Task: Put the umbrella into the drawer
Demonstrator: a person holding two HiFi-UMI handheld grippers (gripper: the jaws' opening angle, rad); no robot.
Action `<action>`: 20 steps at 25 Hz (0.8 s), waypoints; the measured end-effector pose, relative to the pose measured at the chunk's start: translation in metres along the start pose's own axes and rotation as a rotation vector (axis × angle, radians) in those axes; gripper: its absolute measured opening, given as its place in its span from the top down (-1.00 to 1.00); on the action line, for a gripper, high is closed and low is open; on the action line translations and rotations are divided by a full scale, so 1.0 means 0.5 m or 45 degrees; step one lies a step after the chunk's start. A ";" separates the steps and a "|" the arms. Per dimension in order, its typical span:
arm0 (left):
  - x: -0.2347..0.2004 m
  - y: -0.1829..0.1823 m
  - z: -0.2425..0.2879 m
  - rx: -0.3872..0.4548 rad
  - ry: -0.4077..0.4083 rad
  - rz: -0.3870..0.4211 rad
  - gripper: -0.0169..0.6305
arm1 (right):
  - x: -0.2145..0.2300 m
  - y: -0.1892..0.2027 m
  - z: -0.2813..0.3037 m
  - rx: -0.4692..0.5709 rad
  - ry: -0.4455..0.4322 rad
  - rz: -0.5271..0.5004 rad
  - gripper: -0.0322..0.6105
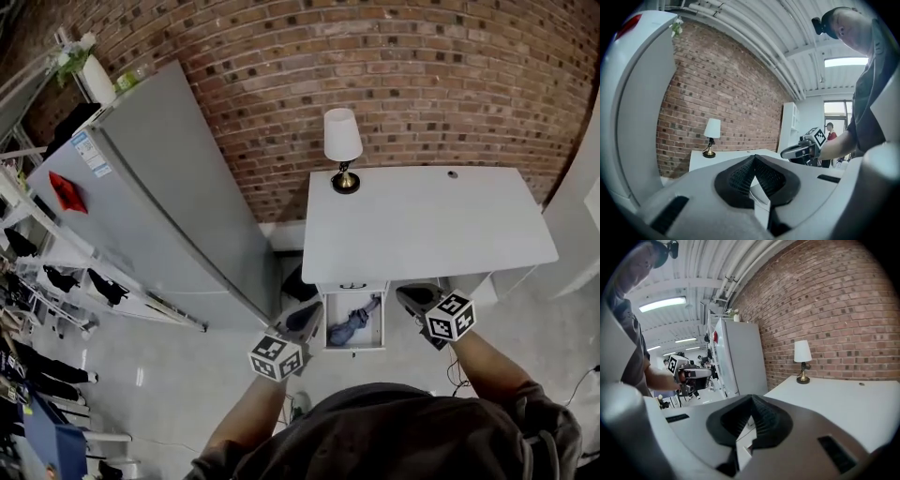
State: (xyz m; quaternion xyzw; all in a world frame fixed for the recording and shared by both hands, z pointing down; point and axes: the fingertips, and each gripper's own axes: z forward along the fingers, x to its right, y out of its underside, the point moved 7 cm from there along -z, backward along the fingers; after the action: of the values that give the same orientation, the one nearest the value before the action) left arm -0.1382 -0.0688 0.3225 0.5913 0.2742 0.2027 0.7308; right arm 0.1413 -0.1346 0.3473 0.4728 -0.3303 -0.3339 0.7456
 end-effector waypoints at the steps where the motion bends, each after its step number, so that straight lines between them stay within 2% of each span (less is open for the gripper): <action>1: 0.009 -0.015 -0.005 0.006 0.017 0.008 0.93 | 0.000 -0.018 -0.012 0.016 0.006 -0.003 0.92; 6: 0.043 -0.040 -0.036 0.025 0.083 0.003 0.93 | -0.016 -0.059 -0.063 0.067 0.021 0.010 0.92; 14: 0.041 -0.038 -0.054 0.070 0.052 -0.063 0.93 | -0.017 -0.064 -0.071 0.098 0.037 0.034 0.92; 20: 0.036 -0.034 -0.057 0.063 0.044 -0.066 0.93 | -0.024 -0.051 -0.057 0.094 0.022 0.044 0.92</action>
State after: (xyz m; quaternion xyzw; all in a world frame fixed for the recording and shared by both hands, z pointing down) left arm -0.1431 -0.0398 0.2989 0.5983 0.3069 0.1872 0.7161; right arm 0.1527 -0.1197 0.3121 0.4971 -0.3440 -0.3044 0.7361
